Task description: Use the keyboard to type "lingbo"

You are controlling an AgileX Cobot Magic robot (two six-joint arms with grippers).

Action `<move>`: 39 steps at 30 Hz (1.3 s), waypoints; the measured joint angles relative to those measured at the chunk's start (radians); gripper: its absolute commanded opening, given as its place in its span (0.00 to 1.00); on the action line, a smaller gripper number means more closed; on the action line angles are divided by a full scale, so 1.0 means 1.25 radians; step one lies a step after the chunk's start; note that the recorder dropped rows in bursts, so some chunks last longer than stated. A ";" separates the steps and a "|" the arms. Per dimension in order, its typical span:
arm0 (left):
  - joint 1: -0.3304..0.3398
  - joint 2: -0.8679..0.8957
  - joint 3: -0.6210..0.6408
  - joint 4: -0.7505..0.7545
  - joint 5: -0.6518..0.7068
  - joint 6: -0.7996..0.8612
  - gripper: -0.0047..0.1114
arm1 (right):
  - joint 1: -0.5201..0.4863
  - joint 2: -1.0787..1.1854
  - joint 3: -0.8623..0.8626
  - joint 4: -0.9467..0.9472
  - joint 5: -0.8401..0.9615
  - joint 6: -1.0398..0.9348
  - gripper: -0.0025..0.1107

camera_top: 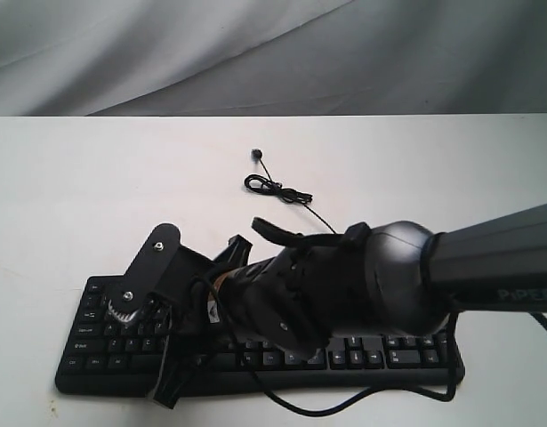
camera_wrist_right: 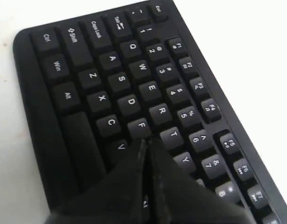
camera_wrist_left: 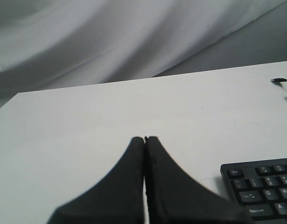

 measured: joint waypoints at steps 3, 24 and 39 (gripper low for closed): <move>0.000 0.000 0.000 0.000 0.000 0.000 0.04 | 0.008 0.009 0.000 0.002 -0.005 0.000 0.02; 0.000 0.000 0.000 0.000 0.000 0.000 0.04 | 0.008 0.026 0.000 0.006 -0.005 0.000 0.02; 0.000 0.000 0.000 0.000 0.000 0.000 0.04 | 0.008 0.051 0.000 0.012 -0.016 0.000 0.02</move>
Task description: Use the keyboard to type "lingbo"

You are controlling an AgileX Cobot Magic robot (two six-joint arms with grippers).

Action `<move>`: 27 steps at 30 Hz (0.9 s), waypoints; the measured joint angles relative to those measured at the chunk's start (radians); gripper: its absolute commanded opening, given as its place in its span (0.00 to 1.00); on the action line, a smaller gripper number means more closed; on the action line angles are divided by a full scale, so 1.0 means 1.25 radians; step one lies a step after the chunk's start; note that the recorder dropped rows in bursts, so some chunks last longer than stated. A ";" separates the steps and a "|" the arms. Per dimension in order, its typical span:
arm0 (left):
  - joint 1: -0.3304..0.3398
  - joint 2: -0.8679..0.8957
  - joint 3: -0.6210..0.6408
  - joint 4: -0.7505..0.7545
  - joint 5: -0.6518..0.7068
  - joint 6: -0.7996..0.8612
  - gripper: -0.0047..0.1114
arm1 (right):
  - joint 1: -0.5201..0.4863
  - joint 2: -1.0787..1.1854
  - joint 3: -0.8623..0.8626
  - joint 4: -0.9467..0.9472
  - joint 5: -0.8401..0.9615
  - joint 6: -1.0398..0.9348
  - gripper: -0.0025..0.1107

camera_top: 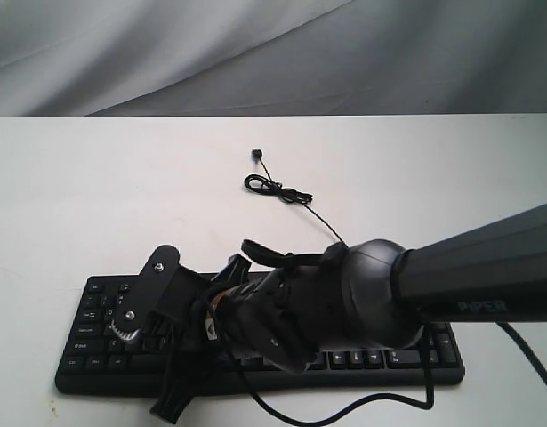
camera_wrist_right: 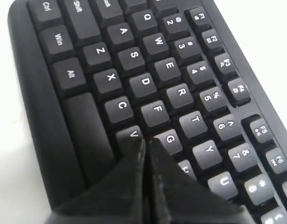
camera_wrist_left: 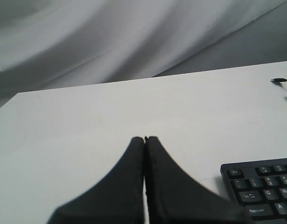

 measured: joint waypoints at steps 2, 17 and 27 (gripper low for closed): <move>0.000 0.000 0.000 0.000 0.000 0.000 0.04 | 0.000 -0.011 0.000 0.000 0.005 0.000 0.02; 0.000 0.000 0.000 0.000 0.000 0.000 0.04 | -0.087 -0.130 0.095 -0.006 0.001 0.000 0.02; 0.000 0.000 0.000 0.000 0.000 0.000 0.04 | -0.126 -0.132 0.102 -0.021 -0.005 0.000 0.02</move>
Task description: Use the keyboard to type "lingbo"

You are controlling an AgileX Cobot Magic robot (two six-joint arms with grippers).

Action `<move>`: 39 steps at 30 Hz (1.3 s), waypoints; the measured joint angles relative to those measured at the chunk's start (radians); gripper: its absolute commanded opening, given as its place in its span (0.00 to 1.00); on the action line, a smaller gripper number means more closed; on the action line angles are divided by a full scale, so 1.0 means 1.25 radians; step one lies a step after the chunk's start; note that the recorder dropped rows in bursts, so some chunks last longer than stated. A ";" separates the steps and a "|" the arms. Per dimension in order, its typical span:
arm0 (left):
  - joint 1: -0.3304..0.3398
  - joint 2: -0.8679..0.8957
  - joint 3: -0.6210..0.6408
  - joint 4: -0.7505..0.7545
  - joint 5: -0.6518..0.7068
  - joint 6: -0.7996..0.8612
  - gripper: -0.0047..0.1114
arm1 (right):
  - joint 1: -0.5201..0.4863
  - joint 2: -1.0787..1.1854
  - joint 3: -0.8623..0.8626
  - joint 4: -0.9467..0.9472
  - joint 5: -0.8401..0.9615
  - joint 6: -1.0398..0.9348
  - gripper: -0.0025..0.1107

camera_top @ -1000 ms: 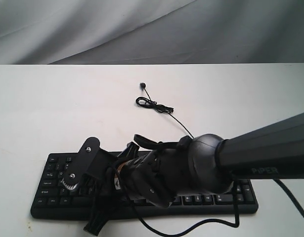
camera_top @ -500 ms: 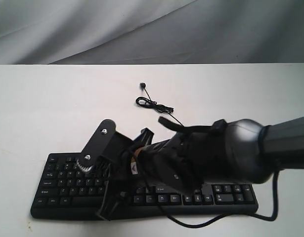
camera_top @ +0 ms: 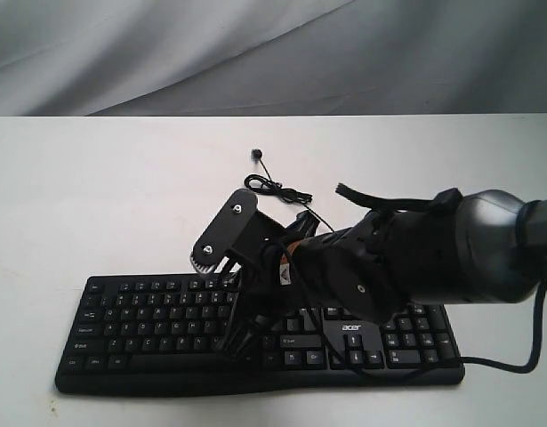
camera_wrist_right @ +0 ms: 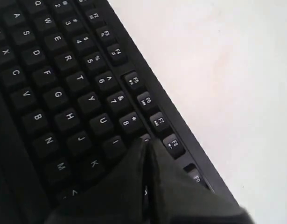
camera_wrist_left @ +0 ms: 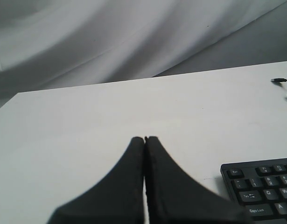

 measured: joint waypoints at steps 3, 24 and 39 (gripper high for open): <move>0.000 0.000 0.000 0.000 0.000 0.000 0.04 | -0.001 0.016 0.000 -0.002 -0.011 0.000 0.02; 0.000 0.000 0.000 0.000 0.000 0.000 0.04 | -0.001 0.052 0.000 -0.002 -0.043 0.000 0.02; 0.000 0.000 0.000 0.000 0.000 0.000 0.04 | -0.001 0.060 0.000 -0.002 -0.033 0.002 0.02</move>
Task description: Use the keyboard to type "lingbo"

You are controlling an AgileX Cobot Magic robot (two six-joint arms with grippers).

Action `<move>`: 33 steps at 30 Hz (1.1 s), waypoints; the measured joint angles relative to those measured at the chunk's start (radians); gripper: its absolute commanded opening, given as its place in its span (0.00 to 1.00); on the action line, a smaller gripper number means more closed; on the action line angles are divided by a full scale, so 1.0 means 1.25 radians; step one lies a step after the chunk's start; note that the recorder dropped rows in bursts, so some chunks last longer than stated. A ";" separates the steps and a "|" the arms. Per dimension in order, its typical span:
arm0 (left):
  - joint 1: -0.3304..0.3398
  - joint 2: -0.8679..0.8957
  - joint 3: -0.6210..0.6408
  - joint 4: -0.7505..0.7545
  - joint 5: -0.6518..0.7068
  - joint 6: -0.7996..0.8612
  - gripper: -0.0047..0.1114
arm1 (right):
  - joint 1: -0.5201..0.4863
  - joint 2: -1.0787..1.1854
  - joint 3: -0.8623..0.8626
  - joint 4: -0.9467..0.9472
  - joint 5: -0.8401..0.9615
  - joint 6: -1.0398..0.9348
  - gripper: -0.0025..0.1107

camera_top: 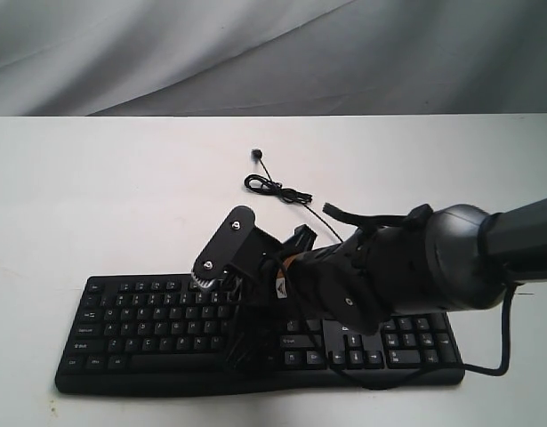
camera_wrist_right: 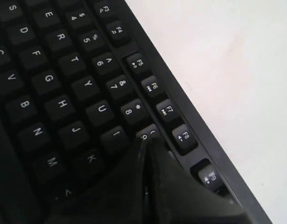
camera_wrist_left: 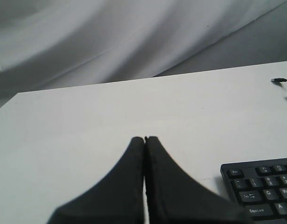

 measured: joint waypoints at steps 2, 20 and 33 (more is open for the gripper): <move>0.000 0.000 0.000 0.000 0.000 0.000 0.04 | 0.000 0.012 0.000 0.000 -0.002 0.001 0.02; 0.000 0.000 0.000 0.000 0.000 0.000 0.04 | 0.000 -0.064 0.000 -0.019 0.009 0.005 0.02; 0.000 0.000 0.000 0.000 0.000 0.000 0.04 | -0.018 -0.329 0.155 -0.012 0.015 0.005 0.02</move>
